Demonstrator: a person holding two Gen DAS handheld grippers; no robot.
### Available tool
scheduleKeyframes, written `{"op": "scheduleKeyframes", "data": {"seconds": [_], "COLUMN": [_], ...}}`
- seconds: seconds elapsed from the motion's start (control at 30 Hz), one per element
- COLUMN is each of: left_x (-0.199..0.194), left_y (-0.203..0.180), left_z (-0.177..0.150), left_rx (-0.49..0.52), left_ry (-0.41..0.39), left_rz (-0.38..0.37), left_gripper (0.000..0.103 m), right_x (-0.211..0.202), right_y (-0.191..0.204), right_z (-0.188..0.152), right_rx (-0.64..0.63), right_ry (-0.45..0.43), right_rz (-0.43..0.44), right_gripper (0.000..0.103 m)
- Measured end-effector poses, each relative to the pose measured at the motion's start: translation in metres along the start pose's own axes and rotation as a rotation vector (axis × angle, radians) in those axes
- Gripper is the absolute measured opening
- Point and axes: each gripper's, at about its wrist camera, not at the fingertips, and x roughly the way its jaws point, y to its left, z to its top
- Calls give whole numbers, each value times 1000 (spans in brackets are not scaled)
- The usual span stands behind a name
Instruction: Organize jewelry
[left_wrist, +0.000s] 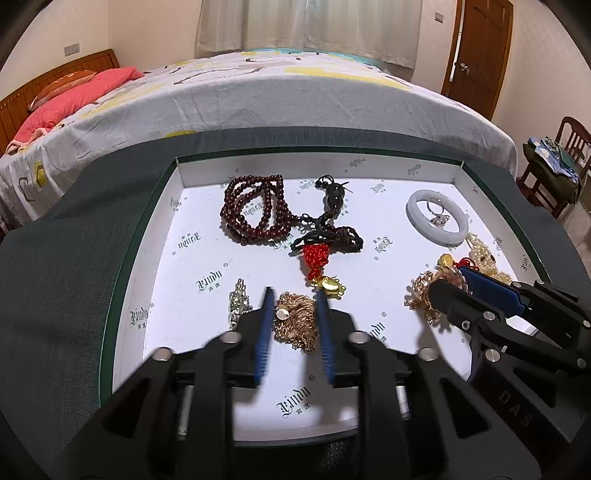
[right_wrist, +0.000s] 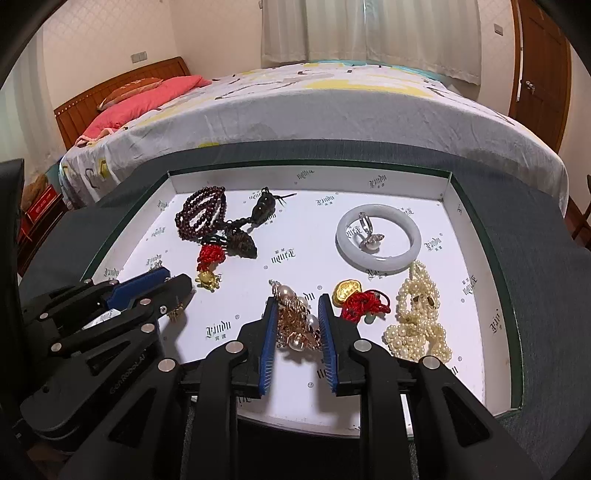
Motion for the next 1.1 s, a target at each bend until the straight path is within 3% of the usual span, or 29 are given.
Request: {"op": "scheduleKeyframes", "data": {"seconds": [0.1,0.3,0.53,0.8,1.1], "left_x": [0,-11,-39,-97,-172], "left_y": [1,4,6,3,-3], "left_z": [-2,-3,-9,-26,-52], "left_rx": [-8,-12,-11,-17,-14], "left_ry": [8,-14,-38,-111,-161], "left_rz": [-7,2,39,92,145], "left_gripper": [30,53,76,89,93], "right_x": [-2,-16,-44,-93,-160], "right_y": [0,-4,-10,-7,-5], "right_z": [-1,-2,-7,-27,-51], "right_rx": [8,17,30,22,10], "right_ry": [-7,-38,-85,-116,-166], "right_rz": [2,-4,-39,-50,-59], "right_gripper": [43,48,72,78,80]}}
